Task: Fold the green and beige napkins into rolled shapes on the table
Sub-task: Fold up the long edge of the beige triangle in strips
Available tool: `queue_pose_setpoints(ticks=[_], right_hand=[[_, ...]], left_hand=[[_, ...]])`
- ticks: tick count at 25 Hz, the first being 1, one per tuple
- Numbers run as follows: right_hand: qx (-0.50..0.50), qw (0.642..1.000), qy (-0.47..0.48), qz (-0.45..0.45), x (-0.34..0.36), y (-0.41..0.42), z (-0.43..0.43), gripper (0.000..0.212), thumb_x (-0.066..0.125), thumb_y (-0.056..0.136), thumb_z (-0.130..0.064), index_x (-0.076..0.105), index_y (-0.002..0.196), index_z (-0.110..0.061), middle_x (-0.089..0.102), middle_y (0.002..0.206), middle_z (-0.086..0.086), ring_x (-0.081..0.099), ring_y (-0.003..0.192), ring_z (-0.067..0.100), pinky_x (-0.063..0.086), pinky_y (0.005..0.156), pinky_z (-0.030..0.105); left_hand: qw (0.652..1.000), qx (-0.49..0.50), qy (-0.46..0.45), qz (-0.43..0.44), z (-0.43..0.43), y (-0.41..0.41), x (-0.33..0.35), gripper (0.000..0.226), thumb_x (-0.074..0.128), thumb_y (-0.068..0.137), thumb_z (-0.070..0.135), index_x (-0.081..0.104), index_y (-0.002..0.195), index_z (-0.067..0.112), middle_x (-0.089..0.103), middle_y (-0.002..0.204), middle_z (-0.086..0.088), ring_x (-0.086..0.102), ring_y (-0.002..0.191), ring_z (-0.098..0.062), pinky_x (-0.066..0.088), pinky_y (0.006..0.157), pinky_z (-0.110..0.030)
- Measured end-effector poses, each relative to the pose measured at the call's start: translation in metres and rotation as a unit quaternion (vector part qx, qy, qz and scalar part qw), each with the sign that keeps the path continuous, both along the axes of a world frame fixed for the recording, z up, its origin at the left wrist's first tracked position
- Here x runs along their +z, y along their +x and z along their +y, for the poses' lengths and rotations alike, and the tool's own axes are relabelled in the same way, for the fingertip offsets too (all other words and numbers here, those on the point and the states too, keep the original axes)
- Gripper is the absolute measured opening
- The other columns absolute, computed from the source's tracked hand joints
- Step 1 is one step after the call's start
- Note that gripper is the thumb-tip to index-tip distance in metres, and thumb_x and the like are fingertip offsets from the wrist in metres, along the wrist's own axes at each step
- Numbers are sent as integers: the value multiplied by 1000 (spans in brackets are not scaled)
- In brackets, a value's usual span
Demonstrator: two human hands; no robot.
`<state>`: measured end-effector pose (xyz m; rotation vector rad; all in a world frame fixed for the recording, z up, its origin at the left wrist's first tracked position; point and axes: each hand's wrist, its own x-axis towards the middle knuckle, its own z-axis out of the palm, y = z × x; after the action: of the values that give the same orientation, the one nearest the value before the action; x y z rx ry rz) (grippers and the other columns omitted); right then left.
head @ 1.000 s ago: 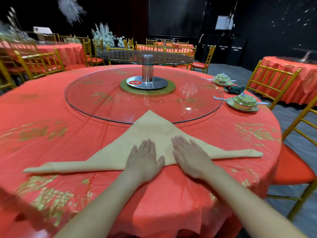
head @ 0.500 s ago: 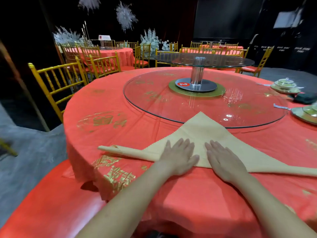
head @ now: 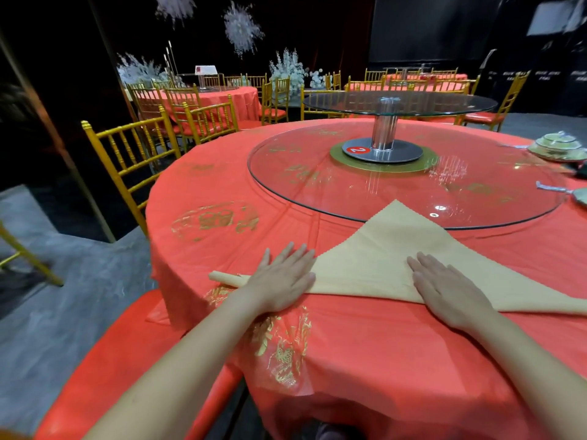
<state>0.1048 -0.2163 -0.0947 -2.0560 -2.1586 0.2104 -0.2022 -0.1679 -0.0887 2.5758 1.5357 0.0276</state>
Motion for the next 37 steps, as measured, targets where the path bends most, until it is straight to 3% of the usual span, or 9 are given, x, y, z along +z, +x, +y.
queue_pose_setpoints(ticks=[7,11,14,16,22,26,31,34,37], right_hand=[[-3,1000,4,-5,1,-2,-1,49,13,101,-34,15,149,-26,7,158,-4,2,145,7,4,117,29],[-7,1000,8,-10,2,-5,-2,50,14,101,-35,15,149,-25,7,158,-3,2,145,8,5,117,30],[-8,1000,11,-11,3,-5,-2,50,15,101,-35,15,150,-24,7,159,-2,3,145,9,5,117,30],[-7,1000,17,-15,2,-5,-2,50,16,101,-36,16,149,-24,8,159,-1,4,145,10,6,117,32],[21,996,69,45,2,-3,-4,52,22,99,-42,27,146,-23,17,157,0,12,144,10,14,116,32],[94,978,183,21,5,21,-30,41,41,86,-53,64,106,-26,58,124,-2,55,114,18,43,92,35],[79,966,236,-68,15,56,-45,32,46,83,-45,70,79,-25,63,86,-4,62,75,22,48,66,32],[94,965,233,-79,16,53,-44,35,41,84,-42,68,73,-22,60,73,-5,60,65,21,47,58,30],[93,977,180,-58,16,45,-46,42,34,87,-46,68,84,-20,63,79,-2,62,77,24,45,69,34]], left_hand=[[1000,20,13,2,3,-51,1,83,0,79,67,-1,150,26,-6,158,6,-16,143,-10,-14,114,-41],[995,18,86,-52,-2,-36,15,89,1,72,64,13,150,22,4,158,3,-5,145,-13,-11,114,-40],[978,-109,131,-124,-20,30,23,70,19,82,55,49,134,18,42,145,-6,34,136,-21,19,114,-42],[974,-170,98,-115,-33,72,19,50,37,89,49,57,124,19,54,131,-1,47,122,-22,41,101,-38],[978,-145,133,-66,-36,102,12,29,45,95,39,64,108,22,61,114,6,52,108,-19,47,83,-38],[962,-201,180,-46,-30,101,8,41,36,88,40,71,82,21,69,84,6,61,79,-22,52,60,-35],[966,-176,186,-31,-31,102,9,36,37,82,33,68,69,20,65,66,7,60,65,-20,50,49,-29],[972,-160,165,-52,-35,99,17,43,28,80,37,67,76,19,66,72,6,61,74,-21,52,58,-32],[976,-171,124,-44,-37,89,20,56,17,78,44,64,90,17,66,88,2,58,89,-22,49,76,-37]])
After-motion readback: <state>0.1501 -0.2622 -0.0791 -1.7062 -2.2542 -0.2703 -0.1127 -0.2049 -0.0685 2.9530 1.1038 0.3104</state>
